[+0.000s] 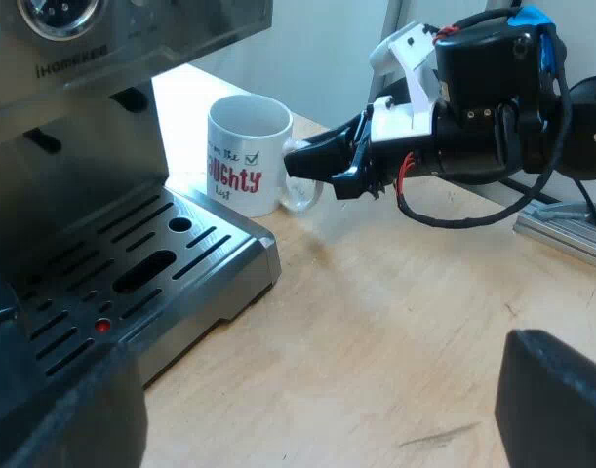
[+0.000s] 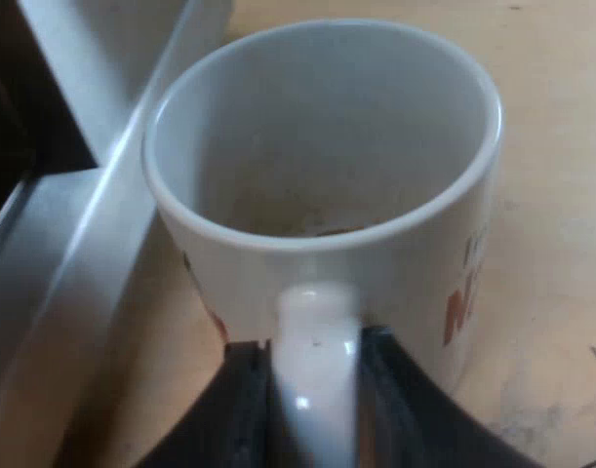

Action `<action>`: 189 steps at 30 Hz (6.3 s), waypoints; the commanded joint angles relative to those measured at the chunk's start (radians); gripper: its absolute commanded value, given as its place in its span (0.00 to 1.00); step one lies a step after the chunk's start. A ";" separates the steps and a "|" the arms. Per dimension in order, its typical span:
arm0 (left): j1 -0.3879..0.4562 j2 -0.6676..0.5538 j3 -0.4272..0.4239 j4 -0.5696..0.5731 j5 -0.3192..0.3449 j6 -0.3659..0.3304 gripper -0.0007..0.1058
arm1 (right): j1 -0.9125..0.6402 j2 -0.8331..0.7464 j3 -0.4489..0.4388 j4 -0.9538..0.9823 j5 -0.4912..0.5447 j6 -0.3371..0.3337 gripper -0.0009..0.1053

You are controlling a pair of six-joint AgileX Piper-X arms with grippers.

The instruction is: Place mug into machine

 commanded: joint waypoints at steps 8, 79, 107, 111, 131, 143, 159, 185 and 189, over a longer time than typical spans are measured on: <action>-0.003 -0.003 -0.007 -0.009 0.002 0.005 0.75 | -0.003 -0.027 -0.005 0.007 -0.074 -0.009 0.01; -0.003 -0.003 -0.007 -0.009 0.002 0.005 0.75 | 0.192 -1.075 -0.005 0.934 -0.332 -0.018 0.01; -0.003 -0.003 -0.007 -0.009 0.002 0.005 0.75 | 0.661 -0.345 -0.005 0.052 0.055 -0.008 0.01; -0.003 -0.003 -0.007 -0.009 0.002 0.005 0.75 | 0.661 -0.272 -0.005 -0.027 0.055 -0.008 0.01; -0.003 -0.003 -0.007 -0.009 0.002 0.005 0.75 | 0.661 -0.065 -0.172 0.021 0.167 0.044 0.01; -0.003 -0.003 -0.007 -0.009 0.002 0.005 0.75 | 0.661 0.042 -0.282 0.025 0.161 0.059 0.01; -0.003 -0.003 -0.007 -0.009 0.002 0.005 0.75 | 0.661 0.137 -0.381 0.025 0.159 0.082 0.01; -0.003 -0.003 -0.007 -0.009 0.002 0.005 0.75 | 0.661 0.147 -0.382 0.001 0.163 0.148 0.53; -0.003 -0.003 -0.007 -0.009 0.002 0.005 0.75 | 0.661 0.140 -0.382 0.001 0.163 0.148 0.53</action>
